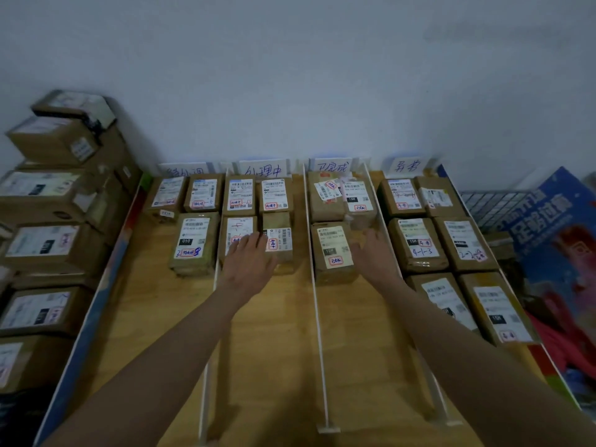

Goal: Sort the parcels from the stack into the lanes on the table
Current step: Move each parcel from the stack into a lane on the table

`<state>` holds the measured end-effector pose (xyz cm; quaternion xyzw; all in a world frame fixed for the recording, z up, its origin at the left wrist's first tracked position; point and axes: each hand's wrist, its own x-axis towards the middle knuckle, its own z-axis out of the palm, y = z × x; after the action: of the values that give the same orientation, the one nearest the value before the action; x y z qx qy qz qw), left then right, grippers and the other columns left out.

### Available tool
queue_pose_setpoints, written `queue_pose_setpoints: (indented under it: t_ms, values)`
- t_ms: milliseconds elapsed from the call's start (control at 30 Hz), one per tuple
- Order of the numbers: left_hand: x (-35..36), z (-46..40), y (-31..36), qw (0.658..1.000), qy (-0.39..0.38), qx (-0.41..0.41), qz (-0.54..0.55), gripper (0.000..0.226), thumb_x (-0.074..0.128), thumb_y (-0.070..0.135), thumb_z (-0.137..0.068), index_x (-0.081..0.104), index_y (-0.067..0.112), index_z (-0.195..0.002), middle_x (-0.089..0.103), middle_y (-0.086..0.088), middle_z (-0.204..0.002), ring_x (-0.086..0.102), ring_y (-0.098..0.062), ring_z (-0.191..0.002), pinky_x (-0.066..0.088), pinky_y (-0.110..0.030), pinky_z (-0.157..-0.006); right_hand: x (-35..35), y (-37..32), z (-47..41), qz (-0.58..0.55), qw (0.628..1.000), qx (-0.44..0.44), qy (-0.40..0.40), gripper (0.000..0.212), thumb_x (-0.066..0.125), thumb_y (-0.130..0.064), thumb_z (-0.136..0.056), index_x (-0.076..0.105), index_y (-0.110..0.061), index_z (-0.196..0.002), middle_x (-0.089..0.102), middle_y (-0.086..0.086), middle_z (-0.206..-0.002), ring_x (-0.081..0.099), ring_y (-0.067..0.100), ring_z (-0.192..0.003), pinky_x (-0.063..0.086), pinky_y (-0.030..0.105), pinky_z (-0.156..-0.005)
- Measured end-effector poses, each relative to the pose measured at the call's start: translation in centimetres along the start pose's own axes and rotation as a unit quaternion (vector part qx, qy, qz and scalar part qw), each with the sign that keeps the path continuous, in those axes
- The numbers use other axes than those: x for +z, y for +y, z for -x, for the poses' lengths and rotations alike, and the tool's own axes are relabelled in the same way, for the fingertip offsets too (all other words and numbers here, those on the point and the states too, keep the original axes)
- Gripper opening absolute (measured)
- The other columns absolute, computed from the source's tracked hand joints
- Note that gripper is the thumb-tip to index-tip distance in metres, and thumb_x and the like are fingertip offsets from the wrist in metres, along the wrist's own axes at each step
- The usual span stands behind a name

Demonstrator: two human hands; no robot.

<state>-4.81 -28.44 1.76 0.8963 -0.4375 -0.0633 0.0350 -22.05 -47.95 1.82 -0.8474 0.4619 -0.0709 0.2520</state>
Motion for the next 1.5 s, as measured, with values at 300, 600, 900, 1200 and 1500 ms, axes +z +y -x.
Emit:
queue_pose_setpoints:
  t_ms: [300, 600, 900, 1200, 1500]
  values:
    - [-1.6, 11.5, -4.1, 0.999, 0.032, -0.014, 0.009, 0.053, 0.033, 0.045, -0.102, 0.036, 0.019, -0.148, 0.035, -0.003, -0.155, 0.032, -0.023, -0.142, 0.025, -0.040, -0.117, 1.7, -5.3, 13.8, 0.118, 0.983, -0.126, 0.064, 0.047, 0.040, -0.032, -0.100, 0.042, -0.013, -0.144, 0.041, 0.008, -0.149, 0.033, 0.028, -0.140, 0.029, 0.044, -0.114]
    - [-1.3, 26.1, -11.7, 0.997, 0.036, -0.062, -0.019, 0.055, 0.033, 0.048, -0.102, 0.043, 0.017, -0.146, 0.041, -0.005, -0.152, 0.035, -0.023, -0.140, 0.025, -0.041, -0.116, 6.6, -10.1, 25.7, 0.146, 0.976, -0.154, 0.037, 0.052, 0.033, -0.045, -0.101, 0.040, -0.017, -0.145, 0.040, 0.006, -0.151, 0.033, 0.029, -0.141, 0.027, 0.048, -0.116]
    - [-2.0, 33.8, -21.1, 0.991, 0.054, -0.123, -0.022, 0.052, 0.036, 0.046, -0.101, 0.046, 0.015, -0.142, 0.049, -0.006, -0.144, 0.044, -0.026, -0.133, 0.033, -0.043, -0.112, 12.5, -17.0, 31.1, 0.145, 0.971, -0.190, -0.004, 0.050, 0.033, -0.042, -0.103, 0.040, -0.017, -0.146, 0.040, 0.006, -0.152, 0.034, 0.028, -0.140, 0.025, 0.046, -0.117]
    - [-0.4, 36.0, -35.5, 0.983, 0.034, -0.182, 0.011, 0.054, 0.033, 0.048, -0.102, 0.039, 0.018, -0.147, 0.039, -0.006, -0.153, 0.036, -0.025, -0.141, 0.025, -0.044, -0.119, 21.9, -28.0, 32.5, 0.110, 0.973, -0.197, -0.036, 0.048, 0.034, -0.041, -0.103, 0.041, -0.019, -0.145, 0.048, 0.001, -0.145, 0.042, 0.024, -0.134, 0.030, 0.040, -0.113]
    - [0.6, 33.1, -50.7, 0.985, 0.013, -0.168, 0.027, 0.053, 0.037, 0.046, -0.100, 0.040, 0.016, -0.143, 0.049, -0.009, -0.142, 0.049, -0.029, -0.129, 0.034, -0.047, -0.112, 31.0, -39.1, 33.1, 0.066, 0.986, -0.141, -0.066, 0.047, 0.034, -0.038, -0.104, 0.038, -0.016, -0.145, 0.047, 0.004, -0.144, 0.041, 0.024, -0.134, 0.031, 0.041, -0.112]
